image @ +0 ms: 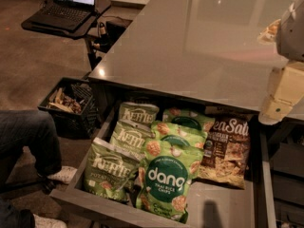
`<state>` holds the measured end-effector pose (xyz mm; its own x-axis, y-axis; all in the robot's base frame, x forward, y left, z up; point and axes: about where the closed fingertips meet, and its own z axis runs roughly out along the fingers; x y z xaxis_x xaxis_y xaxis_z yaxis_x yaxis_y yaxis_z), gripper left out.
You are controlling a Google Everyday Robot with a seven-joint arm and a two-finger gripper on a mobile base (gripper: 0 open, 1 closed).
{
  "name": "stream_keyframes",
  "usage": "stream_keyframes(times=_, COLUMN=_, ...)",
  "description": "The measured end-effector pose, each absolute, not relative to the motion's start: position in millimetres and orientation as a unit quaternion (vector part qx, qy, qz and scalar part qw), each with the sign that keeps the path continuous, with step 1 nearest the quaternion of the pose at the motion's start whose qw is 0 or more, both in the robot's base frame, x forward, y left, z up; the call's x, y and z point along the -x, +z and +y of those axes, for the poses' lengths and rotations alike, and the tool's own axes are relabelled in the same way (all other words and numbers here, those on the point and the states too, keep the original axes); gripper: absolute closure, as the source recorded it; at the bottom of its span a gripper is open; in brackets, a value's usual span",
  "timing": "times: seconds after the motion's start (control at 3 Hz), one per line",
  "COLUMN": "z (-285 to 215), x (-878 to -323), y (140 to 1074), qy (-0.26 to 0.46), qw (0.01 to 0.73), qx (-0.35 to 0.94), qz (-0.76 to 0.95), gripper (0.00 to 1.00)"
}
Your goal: Pick brown chip bag from top drawer and place on counter
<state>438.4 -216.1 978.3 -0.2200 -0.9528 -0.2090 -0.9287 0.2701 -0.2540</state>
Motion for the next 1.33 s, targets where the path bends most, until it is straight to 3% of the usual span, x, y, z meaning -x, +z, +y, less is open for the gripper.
stream_keyframes(times=0.67, z=-218, x=-431, y=967, qy=-0.029, qw=0.168, qx=0.6, qz=0.782, gripper=0.0)
stream_keyframes(times=1.33, z=-239, x=-390, y=890, qy=-0.002, qw=0.143, qx=0.579, qz=0.802, gripper=0.0)
